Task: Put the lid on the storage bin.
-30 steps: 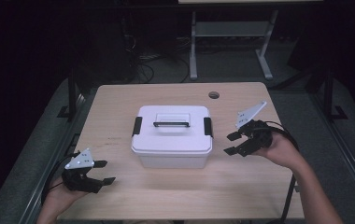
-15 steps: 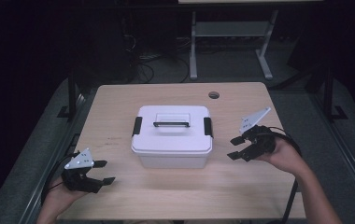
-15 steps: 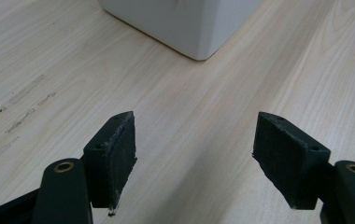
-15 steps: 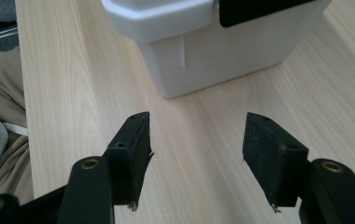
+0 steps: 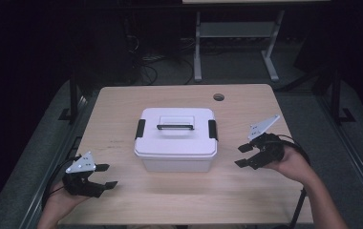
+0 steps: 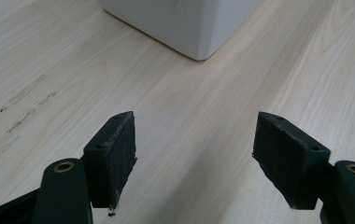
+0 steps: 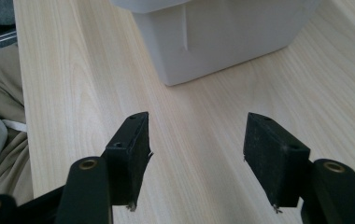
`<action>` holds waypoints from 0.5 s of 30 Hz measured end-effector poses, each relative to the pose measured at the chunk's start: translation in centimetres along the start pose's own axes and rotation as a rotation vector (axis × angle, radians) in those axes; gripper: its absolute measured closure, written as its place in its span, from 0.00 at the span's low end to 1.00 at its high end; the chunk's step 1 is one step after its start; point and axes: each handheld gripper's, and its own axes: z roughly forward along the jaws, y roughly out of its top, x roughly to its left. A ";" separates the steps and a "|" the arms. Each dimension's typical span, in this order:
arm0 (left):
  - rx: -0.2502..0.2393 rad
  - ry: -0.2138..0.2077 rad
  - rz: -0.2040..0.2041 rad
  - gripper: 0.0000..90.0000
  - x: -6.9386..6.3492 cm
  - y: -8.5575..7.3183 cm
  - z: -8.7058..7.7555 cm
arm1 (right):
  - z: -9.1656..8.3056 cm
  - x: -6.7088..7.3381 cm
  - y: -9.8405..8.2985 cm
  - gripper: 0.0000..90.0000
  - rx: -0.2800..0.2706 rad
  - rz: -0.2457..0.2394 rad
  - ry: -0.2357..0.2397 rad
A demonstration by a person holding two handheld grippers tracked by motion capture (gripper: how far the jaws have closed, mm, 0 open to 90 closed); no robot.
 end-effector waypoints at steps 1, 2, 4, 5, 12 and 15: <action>-0.001 0.001 -0.001 0.33 0.0 0.0 0.0 | 0.0 0.0 -0.1 0.44 0.000 0.005 0.003; -0.001 0.001 0.000 0.33 0.0 0.0 0.0 | 0.1 0.0 -0.2 0.44 0.000 0.002 0.000; 0.000 0.001 0.001 0.33 0.0 0.0 -0.1 | 0.1 0.1 -0.4 0.44 0.000 0.007 0.003; 0.000 0.001 0.001 0.33 0.1 0.0 -0.1 | 0.1 0.1 -0.5 0.44 0.001 0.007 0.000; -0.009 -0.002 -0.002 0.33 0.0 0.0 -0.1 | 0.1 0.2 -1.4 0.43 -0.005 0.021 0.002; -0.008 0.000 -0.001 0.33 0.0 0.0 -0.2 | 0.1 0.3 -1.8 0.43 -0.009 0.029 0.001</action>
